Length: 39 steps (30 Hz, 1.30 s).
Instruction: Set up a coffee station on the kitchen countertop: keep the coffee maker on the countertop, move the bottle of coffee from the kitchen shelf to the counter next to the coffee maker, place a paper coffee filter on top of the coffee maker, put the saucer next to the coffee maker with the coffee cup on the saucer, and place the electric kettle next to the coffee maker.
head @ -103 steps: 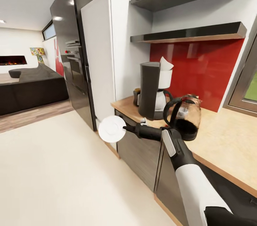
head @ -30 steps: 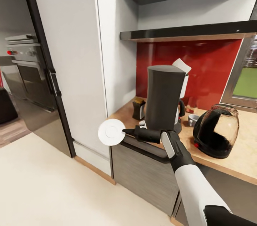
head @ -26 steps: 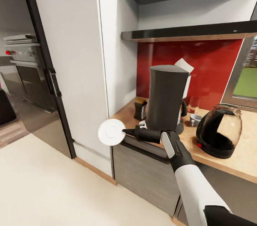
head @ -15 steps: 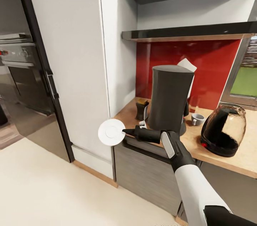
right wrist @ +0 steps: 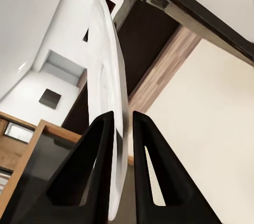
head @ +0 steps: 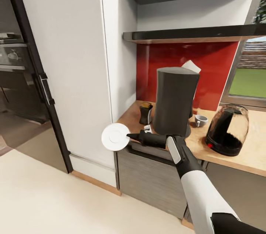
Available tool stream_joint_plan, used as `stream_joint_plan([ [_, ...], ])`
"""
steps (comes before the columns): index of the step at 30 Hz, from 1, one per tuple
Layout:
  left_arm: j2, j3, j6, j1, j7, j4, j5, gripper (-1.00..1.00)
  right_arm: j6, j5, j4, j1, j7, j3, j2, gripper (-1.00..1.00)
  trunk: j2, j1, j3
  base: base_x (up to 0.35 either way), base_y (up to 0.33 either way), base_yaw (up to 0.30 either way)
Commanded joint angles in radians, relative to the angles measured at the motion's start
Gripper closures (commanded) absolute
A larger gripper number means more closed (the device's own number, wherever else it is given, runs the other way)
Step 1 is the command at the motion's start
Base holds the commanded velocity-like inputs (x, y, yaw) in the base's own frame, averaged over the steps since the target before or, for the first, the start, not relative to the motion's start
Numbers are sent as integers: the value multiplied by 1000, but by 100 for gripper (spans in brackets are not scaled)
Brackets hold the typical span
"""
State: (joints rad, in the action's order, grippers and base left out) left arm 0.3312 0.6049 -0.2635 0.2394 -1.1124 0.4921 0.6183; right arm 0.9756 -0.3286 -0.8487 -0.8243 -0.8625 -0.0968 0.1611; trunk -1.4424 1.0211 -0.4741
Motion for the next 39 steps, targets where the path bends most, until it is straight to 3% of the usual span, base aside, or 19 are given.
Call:
stream_joint_plan([
  [1, 0, -1, -10, 0, -1, 0, 7, -100, 5, 3, 0, -1, -7, -4, 1, 100, -1, 0, -1, 0, 306, -12],
  [9, 0, -1, -11, 0, -2, 0, 8, -100, 6, 3, 0, -1, -7, -4, 1, 100, -1, 0, 0, 0, 257, -58],
  [30, 0, -1, -11, 1, -2, 0, 8, -100, 5, 4, 24, -1, -7, -4, 0, 100, -1, 0, 10, 5, 55, -227],
  [39, 0, -2, -11, 0, -2, 0, 7, -100, -72, 4, 59, -1, -9, -3, 0, 100, -1, 0, 11, 51, 268, -181],
])
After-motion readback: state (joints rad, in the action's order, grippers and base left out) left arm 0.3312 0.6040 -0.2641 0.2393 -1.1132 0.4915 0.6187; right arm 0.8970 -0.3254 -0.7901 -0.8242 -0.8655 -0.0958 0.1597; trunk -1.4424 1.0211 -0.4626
